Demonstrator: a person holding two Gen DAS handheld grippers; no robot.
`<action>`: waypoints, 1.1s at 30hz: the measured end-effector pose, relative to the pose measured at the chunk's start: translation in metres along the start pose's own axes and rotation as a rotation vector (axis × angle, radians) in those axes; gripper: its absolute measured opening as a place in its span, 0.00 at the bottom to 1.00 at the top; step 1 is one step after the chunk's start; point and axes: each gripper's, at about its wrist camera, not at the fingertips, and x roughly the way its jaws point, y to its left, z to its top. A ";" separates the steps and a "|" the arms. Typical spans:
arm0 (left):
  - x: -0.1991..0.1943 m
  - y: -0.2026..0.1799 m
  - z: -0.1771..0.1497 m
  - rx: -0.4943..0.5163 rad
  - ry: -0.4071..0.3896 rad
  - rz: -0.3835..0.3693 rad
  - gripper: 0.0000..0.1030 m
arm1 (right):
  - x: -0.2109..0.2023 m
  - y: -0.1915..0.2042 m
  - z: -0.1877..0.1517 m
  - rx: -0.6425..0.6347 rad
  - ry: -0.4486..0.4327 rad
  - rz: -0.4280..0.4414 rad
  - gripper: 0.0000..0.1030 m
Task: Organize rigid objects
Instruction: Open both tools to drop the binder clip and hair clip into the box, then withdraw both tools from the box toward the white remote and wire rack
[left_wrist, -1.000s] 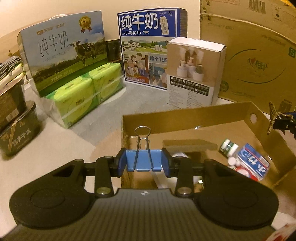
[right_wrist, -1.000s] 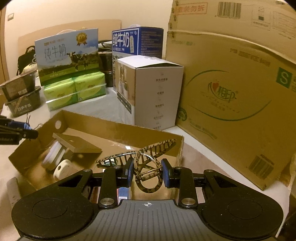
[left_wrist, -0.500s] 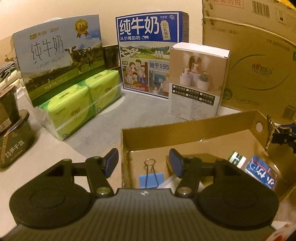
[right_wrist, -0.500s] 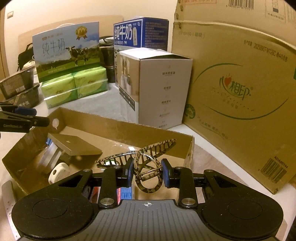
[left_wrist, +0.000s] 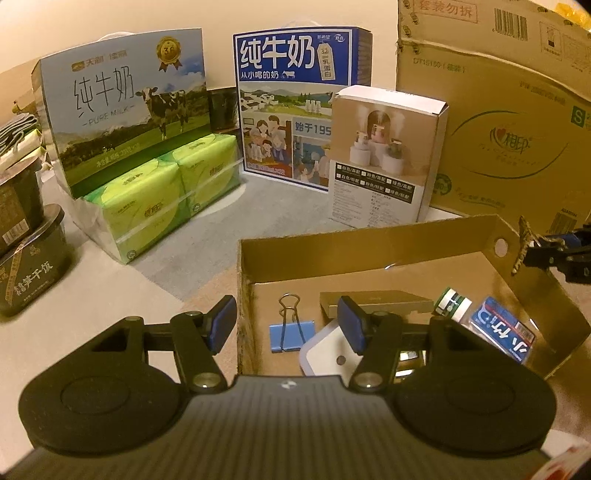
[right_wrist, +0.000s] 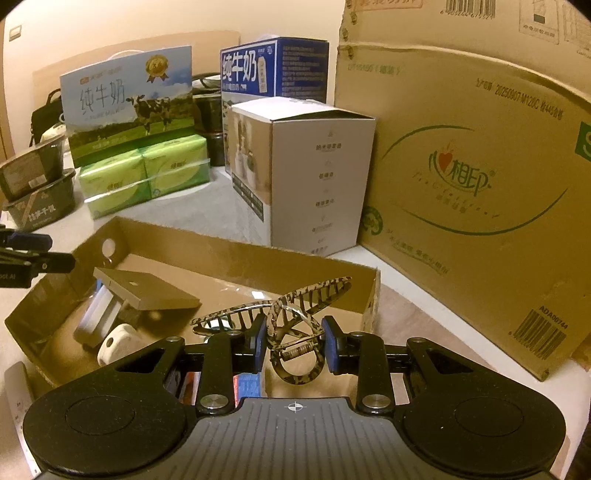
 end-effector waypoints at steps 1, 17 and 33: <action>0.000 0.000 0.000 0.000 -0.001 0.000 0.55 | 0.001 -0.001 0.001 0.005 -0.009 -0.006 0.30; -0.026 -0.005 -0.012 -0.039 -0.009 0.017 0.58 | -0.017 -0.015 -0.005 0.127 -0.041 0.046 0.58; -0.110 -0.017 -0.044 -0.105 -0.027 0.042 0.71 | -0.098 0.027 -0.042 0.175 -0.010 0.081 0.59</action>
